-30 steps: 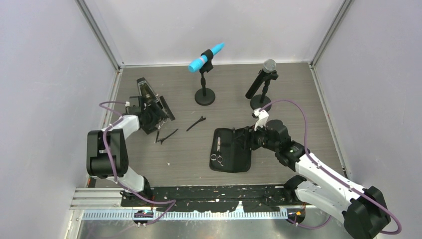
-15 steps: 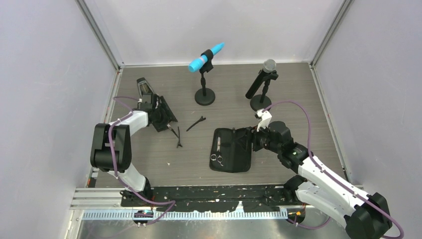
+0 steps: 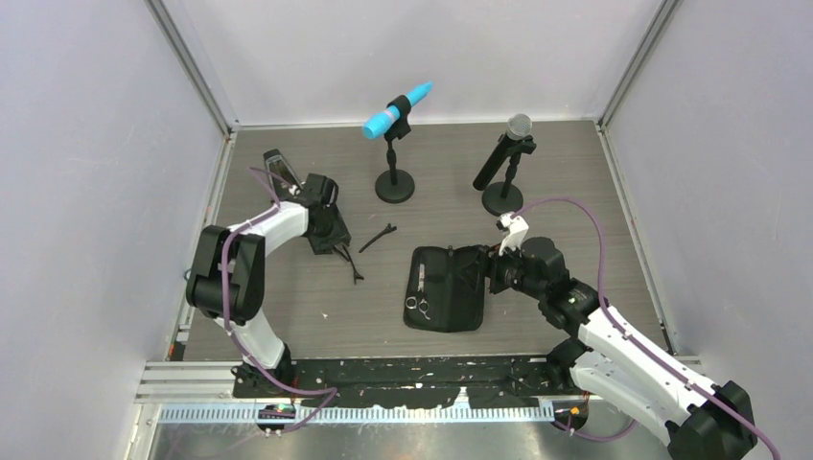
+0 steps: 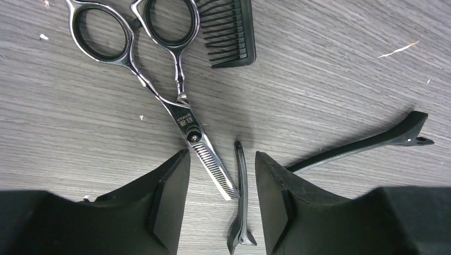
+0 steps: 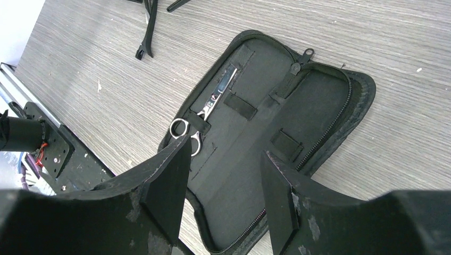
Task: Sort the hair-cutting tools
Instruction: Move the scissors to the center of the board.
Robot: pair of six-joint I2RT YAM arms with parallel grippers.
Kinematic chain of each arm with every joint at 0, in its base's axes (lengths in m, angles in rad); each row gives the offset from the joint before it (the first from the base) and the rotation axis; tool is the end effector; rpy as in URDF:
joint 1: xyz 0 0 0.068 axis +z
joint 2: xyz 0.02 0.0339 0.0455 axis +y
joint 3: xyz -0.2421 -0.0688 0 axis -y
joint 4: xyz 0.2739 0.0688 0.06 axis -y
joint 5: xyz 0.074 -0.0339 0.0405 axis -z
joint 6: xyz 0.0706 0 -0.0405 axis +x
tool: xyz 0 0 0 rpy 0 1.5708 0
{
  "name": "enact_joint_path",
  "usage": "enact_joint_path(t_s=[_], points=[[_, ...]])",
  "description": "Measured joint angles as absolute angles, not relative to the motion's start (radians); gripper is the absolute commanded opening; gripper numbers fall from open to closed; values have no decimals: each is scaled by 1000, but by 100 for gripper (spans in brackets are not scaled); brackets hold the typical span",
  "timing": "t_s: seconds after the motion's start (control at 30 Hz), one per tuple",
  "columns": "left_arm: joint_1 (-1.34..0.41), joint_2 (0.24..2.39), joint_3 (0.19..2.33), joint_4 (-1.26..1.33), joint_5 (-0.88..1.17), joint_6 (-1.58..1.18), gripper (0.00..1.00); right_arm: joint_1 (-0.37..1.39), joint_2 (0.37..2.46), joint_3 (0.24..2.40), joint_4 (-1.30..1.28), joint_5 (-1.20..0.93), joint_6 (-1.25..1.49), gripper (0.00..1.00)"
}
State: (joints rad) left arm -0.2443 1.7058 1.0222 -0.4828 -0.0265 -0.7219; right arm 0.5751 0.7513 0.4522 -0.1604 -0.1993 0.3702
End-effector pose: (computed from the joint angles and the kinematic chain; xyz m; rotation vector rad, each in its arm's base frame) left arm 0.3495 -0.0852 0.0940 -0.6606 2.6820 -0.2306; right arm 0.2029 0.1482 0.1919 -0.3461 2.0858 0.7844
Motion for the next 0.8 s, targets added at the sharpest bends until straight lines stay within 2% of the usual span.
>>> enact_joint_path(t_s=[0.23,0.43,0.8], points=[[-265,1726,1050,-532,-77,-722,41,575,762,441,-158,-200,375,59],[-284,1735,1061,-571,-123,-718,13,575,766,441,-155,-200,379,59],[-344,1715,1041,-586,-108,-670,15,575,761,419,-150,-200,389,59]])
